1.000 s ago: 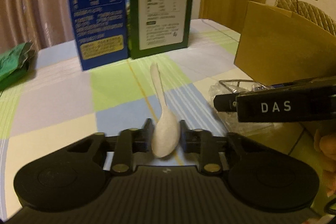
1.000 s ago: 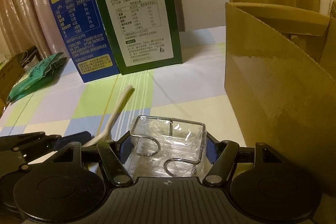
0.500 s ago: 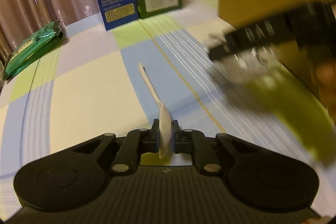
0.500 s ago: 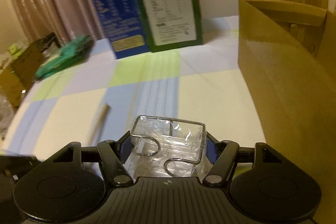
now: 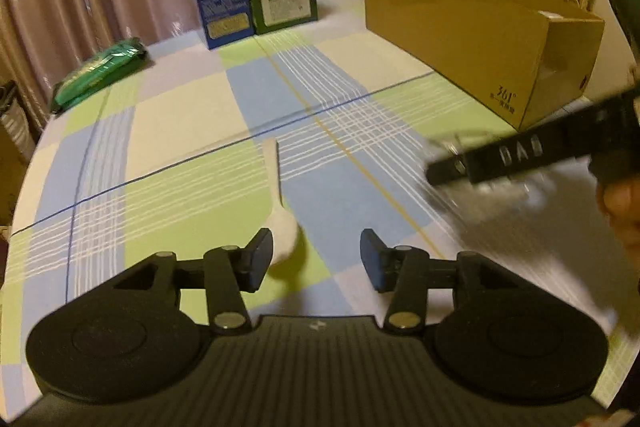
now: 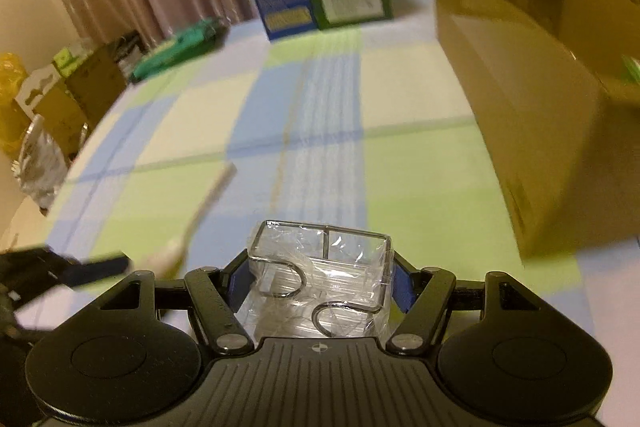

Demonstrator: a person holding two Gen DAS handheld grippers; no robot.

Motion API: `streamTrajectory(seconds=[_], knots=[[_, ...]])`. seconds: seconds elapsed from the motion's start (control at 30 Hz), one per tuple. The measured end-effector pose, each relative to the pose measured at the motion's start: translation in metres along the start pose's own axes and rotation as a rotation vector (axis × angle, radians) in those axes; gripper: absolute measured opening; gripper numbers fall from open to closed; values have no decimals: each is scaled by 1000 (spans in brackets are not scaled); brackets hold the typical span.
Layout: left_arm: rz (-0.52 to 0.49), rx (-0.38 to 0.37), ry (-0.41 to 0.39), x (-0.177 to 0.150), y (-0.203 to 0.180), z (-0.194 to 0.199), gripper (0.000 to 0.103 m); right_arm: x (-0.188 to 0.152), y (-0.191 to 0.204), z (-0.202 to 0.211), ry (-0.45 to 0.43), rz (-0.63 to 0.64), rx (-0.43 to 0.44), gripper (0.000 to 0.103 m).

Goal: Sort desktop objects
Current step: 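Grasp the white plastic spoon with the left tool while the right tool holds the case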

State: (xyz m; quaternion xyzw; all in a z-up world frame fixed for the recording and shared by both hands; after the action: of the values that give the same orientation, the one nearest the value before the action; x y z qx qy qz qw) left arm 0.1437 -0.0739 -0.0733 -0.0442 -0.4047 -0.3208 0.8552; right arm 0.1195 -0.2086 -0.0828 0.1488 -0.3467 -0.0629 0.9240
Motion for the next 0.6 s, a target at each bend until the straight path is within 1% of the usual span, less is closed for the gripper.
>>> streamTrajectory(seconds=[0.1,0.17,0.27,0.33,0.47,0.57,0.6], knots=[[14,13,-18,0,4,-1,56,-7,-6,-1,-1,18,-28,65],[24,28,-11,2,9,-9,56,-7,-5,-2,-10,48,-42,65],[81,13,2,4,16,-19,56,-4,-7,-3,-23,65,-57,65],[99,14,30,4,20,-29,56,-3,-6,-5,-26,61,-55,65],[159,14,78,-3,26,-40,48,-3,-3,-11,-20,76,-52,65],[167,20,83,-4,25,-42,39,-2,-2,-13,-19,77,-51,65],[165,25,80,-3,25,-42,39,-1,-2,-14,-18,74,-50,65]])
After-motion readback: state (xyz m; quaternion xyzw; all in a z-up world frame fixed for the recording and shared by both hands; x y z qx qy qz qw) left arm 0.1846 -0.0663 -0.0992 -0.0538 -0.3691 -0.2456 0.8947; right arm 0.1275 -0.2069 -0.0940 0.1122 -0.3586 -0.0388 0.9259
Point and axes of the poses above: each gripper's, at about its wrist camera, not at the fingertips, and z roughly against the way its jaws point, y to its left, x to its top, the point moved 9 cm from there along -z, roughly the way its jaws point, and after that the axes turned 7 degrees about x, right-handed, at the moved point
